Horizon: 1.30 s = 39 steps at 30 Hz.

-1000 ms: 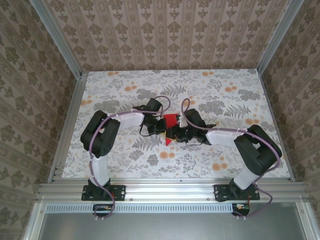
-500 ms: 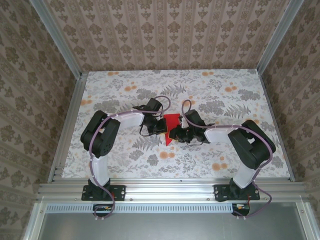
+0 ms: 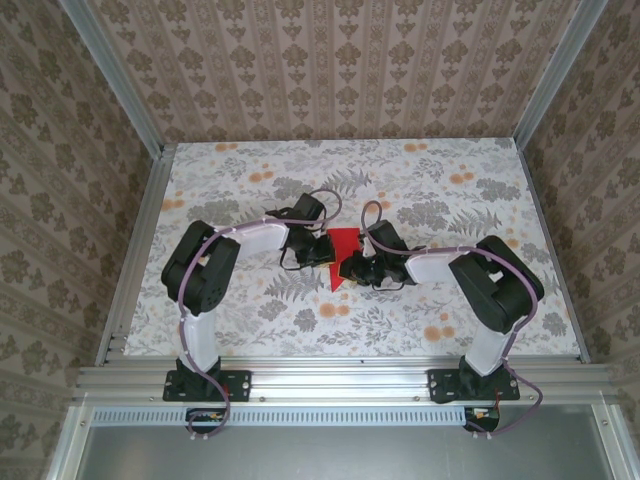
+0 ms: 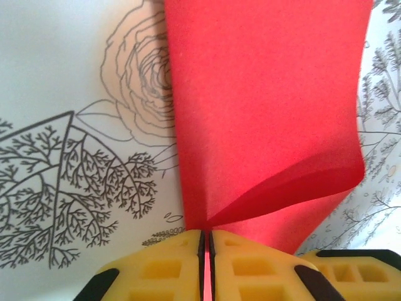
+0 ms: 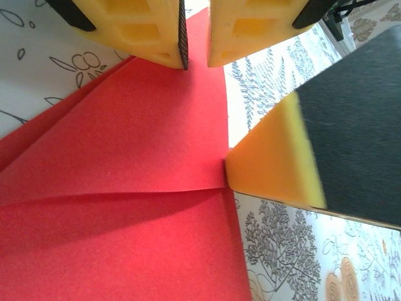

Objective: Fold a paper plane with a square sheet of paper (pick it up from the middle)
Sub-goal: Third fold the triangle at the center of the table.

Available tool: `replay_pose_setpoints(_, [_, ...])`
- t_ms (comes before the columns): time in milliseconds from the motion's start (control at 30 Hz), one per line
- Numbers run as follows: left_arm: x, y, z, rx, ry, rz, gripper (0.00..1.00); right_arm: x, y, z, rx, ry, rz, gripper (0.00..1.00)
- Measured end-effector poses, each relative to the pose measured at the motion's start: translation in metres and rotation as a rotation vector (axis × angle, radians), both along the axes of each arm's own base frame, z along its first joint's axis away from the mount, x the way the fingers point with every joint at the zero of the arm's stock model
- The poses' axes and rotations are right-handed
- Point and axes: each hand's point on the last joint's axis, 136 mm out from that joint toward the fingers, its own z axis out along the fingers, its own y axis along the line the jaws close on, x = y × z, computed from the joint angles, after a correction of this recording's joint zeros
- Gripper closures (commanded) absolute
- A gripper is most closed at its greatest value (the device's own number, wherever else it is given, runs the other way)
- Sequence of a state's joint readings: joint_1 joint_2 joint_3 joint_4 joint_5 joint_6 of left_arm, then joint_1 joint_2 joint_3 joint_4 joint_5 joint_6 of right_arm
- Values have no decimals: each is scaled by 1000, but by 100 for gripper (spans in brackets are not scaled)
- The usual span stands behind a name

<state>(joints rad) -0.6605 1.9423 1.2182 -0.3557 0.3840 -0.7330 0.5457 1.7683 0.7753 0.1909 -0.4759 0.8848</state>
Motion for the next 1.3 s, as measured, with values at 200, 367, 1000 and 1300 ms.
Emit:
replay_pose_setpoints(200, [6, -5, 7, -16, -21, -1, 81, -1, -1, -6, -9, 12, -2, 82])
replay_pose_setpoints(367, [7, -5, 7, -16, -24, 1, 77, 0, -1, -6, -9, 17, -9, 82])
replay_pose_setpoints(1000, [-30, 14, 12, -97, -73, 65, 87, 5, -2, -10, -24, 114, -98, 86])
replay_pose_setpoints(1300, [-47, -2, 13, -140, -65, 24, 96, 6, -3, -12, -30, 143, -122, 92])
